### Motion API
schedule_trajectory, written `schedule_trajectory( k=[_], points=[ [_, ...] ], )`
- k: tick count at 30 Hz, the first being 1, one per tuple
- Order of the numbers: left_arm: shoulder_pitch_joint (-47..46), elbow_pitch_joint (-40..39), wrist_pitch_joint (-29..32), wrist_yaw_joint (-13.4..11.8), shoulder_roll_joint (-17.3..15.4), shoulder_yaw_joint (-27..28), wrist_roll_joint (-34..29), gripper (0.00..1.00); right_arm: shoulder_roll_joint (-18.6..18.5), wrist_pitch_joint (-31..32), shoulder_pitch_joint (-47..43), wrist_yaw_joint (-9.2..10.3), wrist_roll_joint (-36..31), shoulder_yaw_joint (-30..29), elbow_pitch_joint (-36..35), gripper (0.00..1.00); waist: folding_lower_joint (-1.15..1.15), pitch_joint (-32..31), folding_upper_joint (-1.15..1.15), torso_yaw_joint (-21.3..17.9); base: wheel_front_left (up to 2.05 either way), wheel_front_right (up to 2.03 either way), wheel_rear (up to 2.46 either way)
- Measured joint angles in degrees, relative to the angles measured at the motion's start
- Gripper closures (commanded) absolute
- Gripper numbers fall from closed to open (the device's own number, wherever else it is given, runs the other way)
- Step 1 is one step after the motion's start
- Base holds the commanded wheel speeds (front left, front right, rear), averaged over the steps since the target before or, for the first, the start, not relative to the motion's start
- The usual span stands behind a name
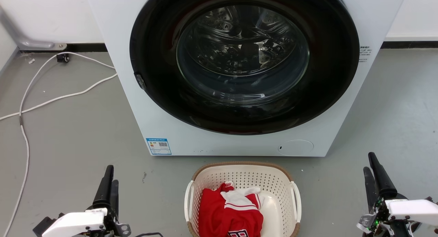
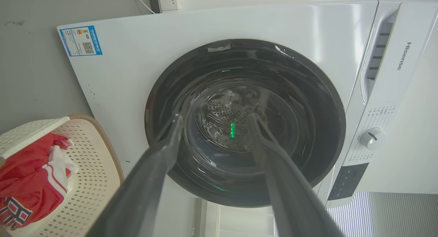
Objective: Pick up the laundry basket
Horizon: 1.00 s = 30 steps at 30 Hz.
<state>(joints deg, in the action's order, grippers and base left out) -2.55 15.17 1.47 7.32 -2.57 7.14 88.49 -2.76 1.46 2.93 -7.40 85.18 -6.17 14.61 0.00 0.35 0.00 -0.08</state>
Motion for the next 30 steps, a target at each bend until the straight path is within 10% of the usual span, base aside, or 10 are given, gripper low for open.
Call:
schedule_trajectory(
  k=[30],
  points=[
    [1.2,-16.6,-6.3,-5.8,-0.1,0.7,-35.2,0.00,0.0,-6.3,0.6,0.00,-47.9,3.1,-14.9,0.00,0.00,1.1,0.00,0.1,0.00,0.00,0.00]
  ],
)
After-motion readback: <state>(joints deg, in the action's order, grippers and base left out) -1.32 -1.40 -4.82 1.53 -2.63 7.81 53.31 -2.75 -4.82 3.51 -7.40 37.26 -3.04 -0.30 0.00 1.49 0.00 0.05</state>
